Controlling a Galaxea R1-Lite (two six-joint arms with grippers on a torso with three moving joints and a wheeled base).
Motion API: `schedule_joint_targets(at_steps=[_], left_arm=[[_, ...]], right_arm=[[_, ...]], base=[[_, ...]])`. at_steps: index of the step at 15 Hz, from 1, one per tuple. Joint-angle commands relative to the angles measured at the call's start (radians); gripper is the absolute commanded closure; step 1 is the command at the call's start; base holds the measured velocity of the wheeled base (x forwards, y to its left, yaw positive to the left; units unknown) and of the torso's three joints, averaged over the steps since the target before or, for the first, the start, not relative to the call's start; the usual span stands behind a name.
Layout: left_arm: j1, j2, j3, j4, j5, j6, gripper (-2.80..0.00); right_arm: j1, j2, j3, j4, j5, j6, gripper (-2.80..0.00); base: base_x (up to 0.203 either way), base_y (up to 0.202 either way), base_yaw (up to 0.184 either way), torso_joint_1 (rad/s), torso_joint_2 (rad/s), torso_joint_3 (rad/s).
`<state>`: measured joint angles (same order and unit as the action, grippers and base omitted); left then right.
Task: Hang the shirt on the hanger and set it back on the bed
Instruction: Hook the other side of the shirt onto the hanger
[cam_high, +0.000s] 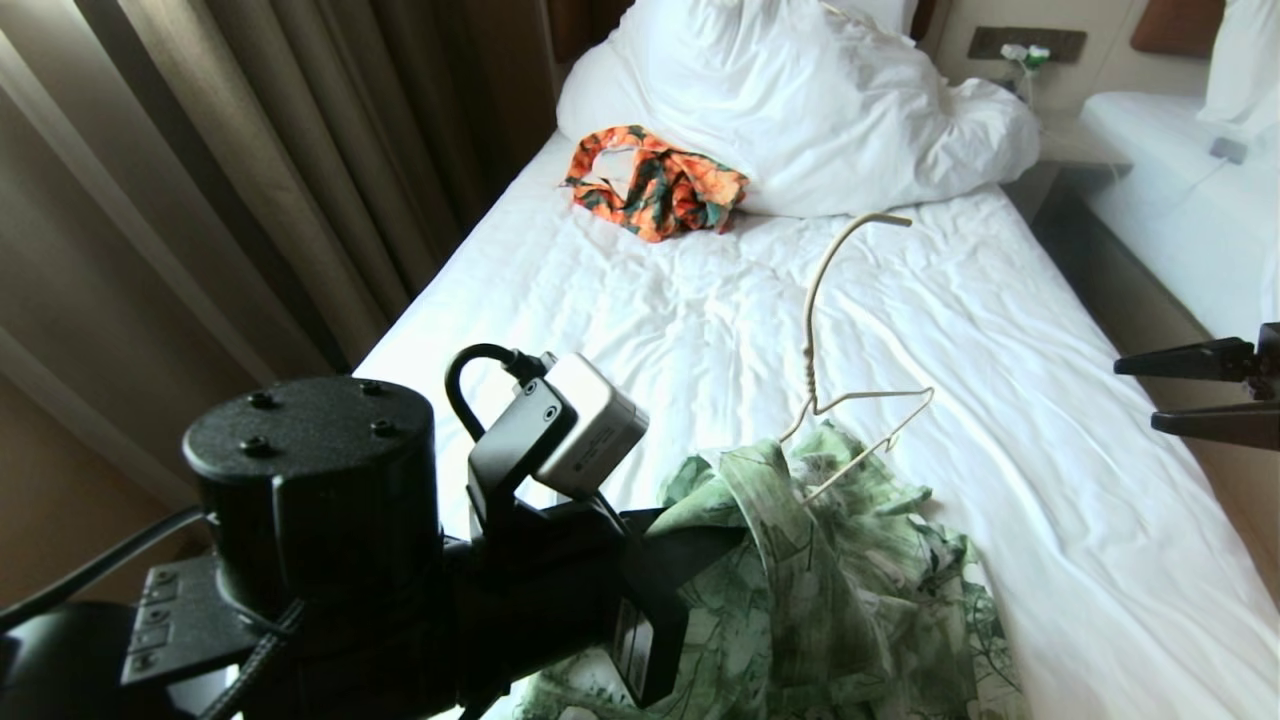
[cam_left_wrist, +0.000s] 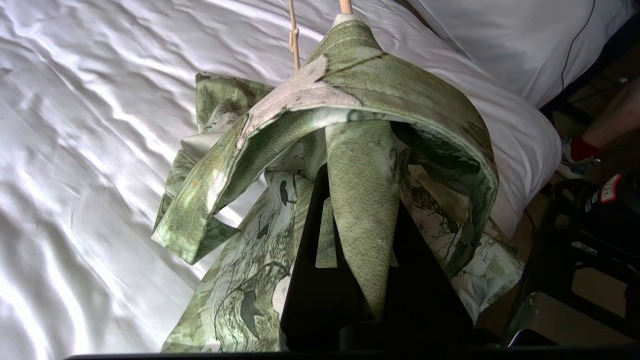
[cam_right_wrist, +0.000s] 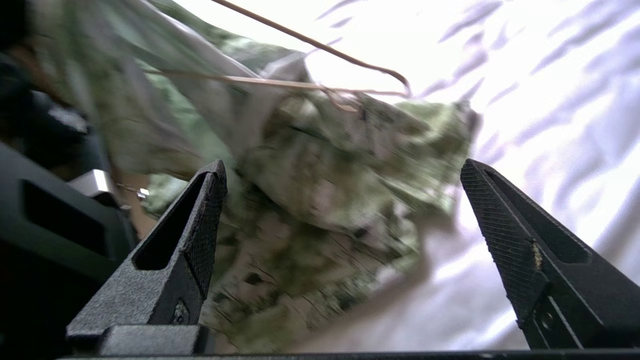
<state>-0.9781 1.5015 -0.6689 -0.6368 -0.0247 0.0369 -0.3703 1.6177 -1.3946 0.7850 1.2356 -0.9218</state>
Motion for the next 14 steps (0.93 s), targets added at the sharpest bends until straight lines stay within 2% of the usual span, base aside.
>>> schedule_joint_targets(at_steps=[1, 5, 6, 10, 11, 13, 14], left_arm=[[-0.001, -0.004, 0.001, -0.005, -0.002, -0.018, 0.00], [0.006, 0.035, -0.013, -0.010, -0.019, -0.027, 0.00], [0.008, 0.048, -0.015, -0.012, -0.021, -0.028, 0.00], [0.008, 0.046, -0.024, -0.011, -0.033, -0.037, 0.00], [0.006, 0.036, -0.029, -0.011, -0.034, -0.042, 0.00], [0.007, 0.036, -0.033, -0.012, -0.033, -0.054, 0.00], [0.006, 0.036, -0.035, -0.011, -0.032, -0.063, 0.00]], right_arm=[[-0.053, 0.036, -0.070, 0.014, -0.098, 0.039, -2.80], [-0.080, 0.043, -0.046, 0.027, -0.146, 0.044, -2.80], [-0.081, 0.049, -0.021, 0.023, -0.146, 0.038, 0.00], [-0.083, 0.046, 0.008, 0.025, -0.146, 0.040, 0.00], [-0.089, 0.037, 0.014, 0.025, -0.145, 0.065, 0.00], [-0.079, 0.047, 0.009, 0.025, -0.149, 0.192, 0.00], [-0.047, 0.065, 0.009, 0.024, -0.159, 0.243, 0.00]], base=[[0.000, 0.000, 0.000, 0.000, 0.00, 0.000], [0.000, 0.000, 0.000, 0.000, 0.00, 0.000], [0.000, 0.000, 0.000, 0.000, 0.00, 0.000], [0.000, 0.000, 0.000, 0.000, 0.00, 0.000], [0.000, 0.000, 0.000, 0.000, 0.00, 0.000], [0.000, 0.000, 0.000, 0.000, 0.00, 0.000], [0.000, 0.000, 0.000, 0.000, 0.00, 0.000]])
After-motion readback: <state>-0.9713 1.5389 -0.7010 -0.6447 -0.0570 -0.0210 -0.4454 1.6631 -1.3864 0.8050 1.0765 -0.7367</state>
